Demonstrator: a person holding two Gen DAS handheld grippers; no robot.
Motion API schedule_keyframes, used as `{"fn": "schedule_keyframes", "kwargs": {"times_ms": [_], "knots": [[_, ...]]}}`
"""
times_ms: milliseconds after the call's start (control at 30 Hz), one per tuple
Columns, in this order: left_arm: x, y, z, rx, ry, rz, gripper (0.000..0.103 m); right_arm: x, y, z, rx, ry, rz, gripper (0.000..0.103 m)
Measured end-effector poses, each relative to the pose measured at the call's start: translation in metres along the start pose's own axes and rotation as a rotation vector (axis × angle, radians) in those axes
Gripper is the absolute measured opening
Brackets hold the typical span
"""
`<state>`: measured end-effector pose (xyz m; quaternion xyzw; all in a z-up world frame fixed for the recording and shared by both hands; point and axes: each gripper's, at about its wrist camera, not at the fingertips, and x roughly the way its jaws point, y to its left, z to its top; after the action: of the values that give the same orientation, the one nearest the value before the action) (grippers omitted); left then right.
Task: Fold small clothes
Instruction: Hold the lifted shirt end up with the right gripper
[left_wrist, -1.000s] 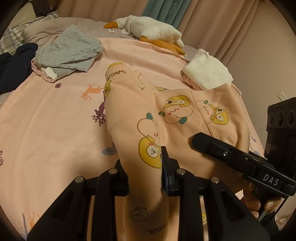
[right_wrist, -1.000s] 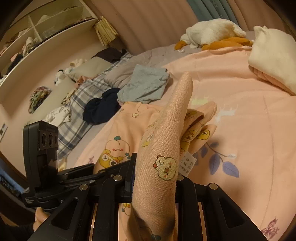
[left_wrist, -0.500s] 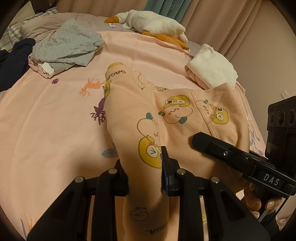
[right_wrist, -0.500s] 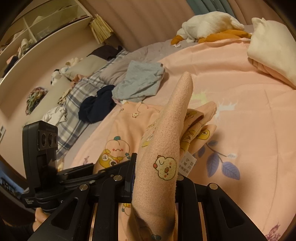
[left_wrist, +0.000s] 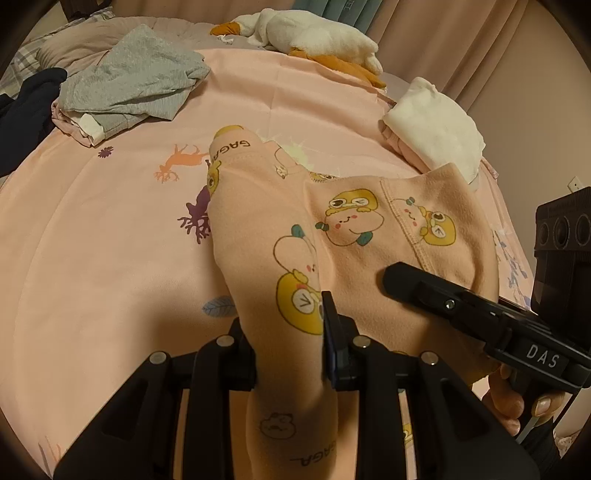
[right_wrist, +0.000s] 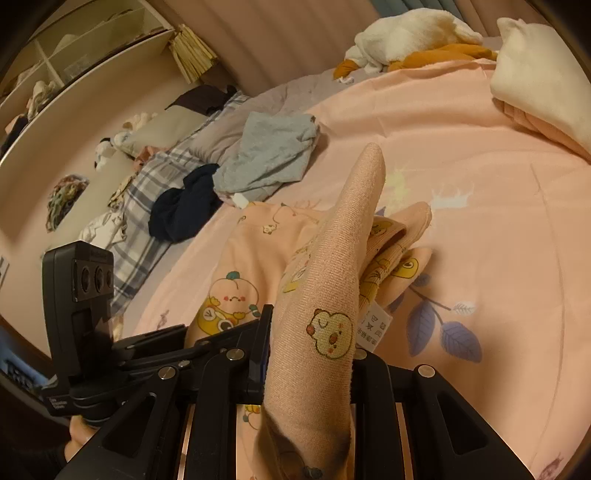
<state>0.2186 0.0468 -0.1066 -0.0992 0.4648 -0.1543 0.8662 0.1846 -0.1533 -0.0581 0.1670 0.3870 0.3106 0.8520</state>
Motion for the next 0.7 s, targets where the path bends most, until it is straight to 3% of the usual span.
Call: {"fn": "schedule_keyframes", "kwargs": {"times_ms": [700], "knots": [[0.019,0.001,-0.001,-0.01,0.038,0.015,0.026,0.013,-0.013,-0.001,0.027,0.034,-0.008,0.024]]}}
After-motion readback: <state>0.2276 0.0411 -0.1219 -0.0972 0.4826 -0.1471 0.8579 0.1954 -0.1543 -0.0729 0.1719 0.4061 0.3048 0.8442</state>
